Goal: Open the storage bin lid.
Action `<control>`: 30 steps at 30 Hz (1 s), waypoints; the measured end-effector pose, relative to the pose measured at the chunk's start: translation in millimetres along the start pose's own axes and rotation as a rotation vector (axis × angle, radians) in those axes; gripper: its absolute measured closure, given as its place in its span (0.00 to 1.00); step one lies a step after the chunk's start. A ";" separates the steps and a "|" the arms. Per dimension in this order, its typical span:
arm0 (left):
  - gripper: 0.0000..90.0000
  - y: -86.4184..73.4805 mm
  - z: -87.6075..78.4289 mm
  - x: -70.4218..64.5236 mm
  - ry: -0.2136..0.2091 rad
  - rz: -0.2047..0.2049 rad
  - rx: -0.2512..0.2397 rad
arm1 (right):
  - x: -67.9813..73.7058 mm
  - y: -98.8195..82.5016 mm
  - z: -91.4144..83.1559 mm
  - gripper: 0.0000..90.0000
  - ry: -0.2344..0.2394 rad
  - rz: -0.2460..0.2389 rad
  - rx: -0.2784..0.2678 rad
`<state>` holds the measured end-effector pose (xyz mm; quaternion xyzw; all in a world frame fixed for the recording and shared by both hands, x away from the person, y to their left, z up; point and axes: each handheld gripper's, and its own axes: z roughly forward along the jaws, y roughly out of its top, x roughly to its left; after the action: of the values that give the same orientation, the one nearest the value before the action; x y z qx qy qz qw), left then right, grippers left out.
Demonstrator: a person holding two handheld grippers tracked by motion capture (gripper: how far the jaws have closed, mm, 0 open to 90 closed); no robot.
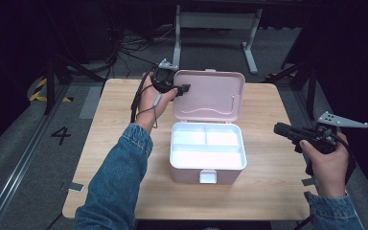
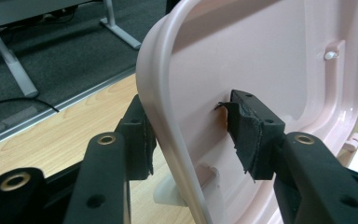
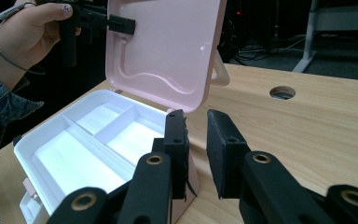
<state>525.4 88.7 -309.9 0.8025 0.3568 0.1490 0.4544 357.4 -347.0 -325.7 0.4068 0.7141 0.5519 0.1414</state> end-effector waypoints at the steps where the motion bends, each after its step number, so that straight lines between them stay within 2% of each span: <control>1: 0.59 -0.3 0.8 0.4 0.005 -0.003 0.002 | -0.2 -0.1 0.5 0.88 0.000 0.002 0.001; 5: 0.61 -2.1 3.6 4.5 0.038 0.005 0.021 | -1.7 -0.7 1.8 0.88 0.000 0.002 0.007; 10: 0.62 -7.4 10.7 10.8 0.034 -0.028 0.022 | -3.6 -1.2 2.5 0.88 -0.001 0.007 0.007; 16: 0.65 -13.4 17.7 16.8 0.054 -0.027 0.048 | -4.3 -1.8 3.9 0.87 0.000 0.006 0.011; 18: 0.68 -15.2 18.7 19.6 0.059 -0.026 0.058 | -4.8 -2.0 4.0 0.87 0.000 0.008 0.012; 25: 0.70 -20.2 25.3 25.5 0.047 -0.053 0.084 | -6.9 -3.1 6.3 0.87 0.000 0.012 0.021; 28: 0.71 -22.8 28.1 27.2 0.073 -0.025 0.103 | -7.8 -3.7 7.2 0.87 -0.001 0.016 0.024; 30: 0.71 -25.0 30.3 27.7 0.072 -0.031 0.105 | -8.3 -4.0 7.6 0.87 0.000 0.016 0.028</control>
<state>551.0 97.7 -349.6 0.8139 0.3926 0.1517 0.4006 365.8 -348.3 -334.0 0.4147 0.7183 0.5430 0.1314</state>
